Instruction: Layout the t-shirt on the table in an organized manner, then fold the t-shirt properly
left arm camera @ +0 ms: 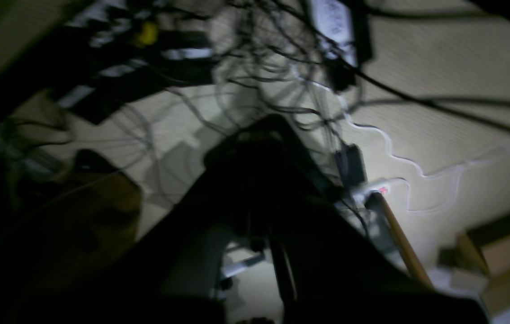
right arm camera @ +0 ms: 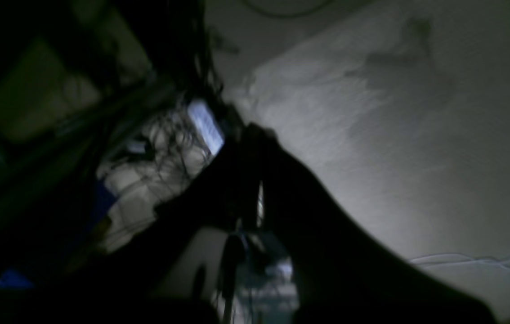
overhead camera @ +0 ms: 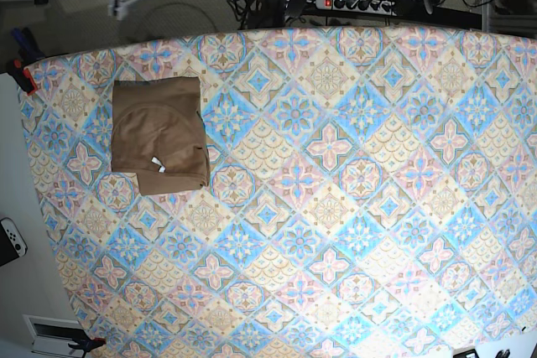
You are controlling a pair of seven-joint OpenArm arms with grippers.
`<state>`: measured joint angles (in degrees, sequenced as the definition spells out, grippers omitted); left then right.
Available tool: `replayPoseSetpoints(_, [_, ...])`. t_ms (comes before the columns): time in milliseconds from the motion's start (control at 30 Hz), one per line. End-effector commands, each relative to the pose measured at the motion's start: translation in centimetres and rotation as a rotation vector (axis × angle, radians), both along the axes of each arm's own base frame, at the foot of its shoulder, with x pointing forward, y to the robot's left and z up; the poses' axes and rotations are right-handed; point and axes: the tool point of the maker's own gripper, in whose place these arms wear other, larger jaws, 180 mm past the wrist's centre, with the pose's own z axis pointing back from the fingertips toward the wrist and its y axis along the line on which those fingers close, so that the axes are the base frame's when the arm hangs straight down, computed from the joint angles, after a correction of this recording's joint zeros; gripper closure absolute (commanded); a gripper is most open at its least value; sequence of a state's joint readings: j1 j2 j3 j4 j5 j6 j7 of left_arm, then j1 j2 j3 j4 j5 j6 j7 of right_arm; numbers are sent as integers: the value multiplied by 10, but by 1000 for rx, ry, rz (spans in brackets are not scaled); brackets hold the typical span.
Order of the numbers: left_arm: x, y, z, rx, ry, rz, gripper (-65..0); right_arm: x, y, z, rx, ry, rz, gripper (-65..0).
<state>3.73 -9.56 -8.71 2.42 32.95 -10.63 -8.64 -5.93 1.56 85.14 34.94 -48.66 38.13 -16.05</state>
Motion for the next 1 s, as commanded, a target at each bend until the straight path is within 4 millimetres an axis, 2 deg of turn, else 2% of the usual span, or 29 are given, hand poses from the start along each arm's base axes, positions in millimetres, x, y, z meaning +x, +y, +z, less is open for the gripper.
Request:
replayPoseSetpoints(0, [8,7,0,17,-18,3,0,18,-17,2,-62,-44,-14,0])
replayPoseSetpoints(167, [12,8,0,31,-33,4,0,3,-18,-17,-225,-2,-69,0])
replayPoseSetpoints(367, [12,6,-1,28,-33,4,0,-25,14,-35,-298,98,-33,0])
replayPoseSetpoints(467, [13,6,-1,28,-35,3,0,-32,15,-36,-339,128,5,0])
replayPoseSetpoints(533, [16,5,-1,26,-39,1,0,-34,12,-36,-359,138,9,0])
replayPoseSetpoints(600, [28,4,-1,25,-56,0,0,-34,12,-36,-359,138,11,0])
replayPoseSetpoints(767, [38,-10,-2,5,-73,2,0,-33,13,-36,-357,137,12,0])
replayPoseSetpoints(800, [45,-11,-2,2,-84,-2,0,-33,13,-36,-357,137,12,0])
replayPoseSetpoints(867, [53,-24,-2,-17,-94,4,0,-33,13,-36,-357,138,12,0])
replayPoseSetpoints(967, [54,-33,-2,-31,-94,-3,0,-34,13,-36,-355,142,13,0])
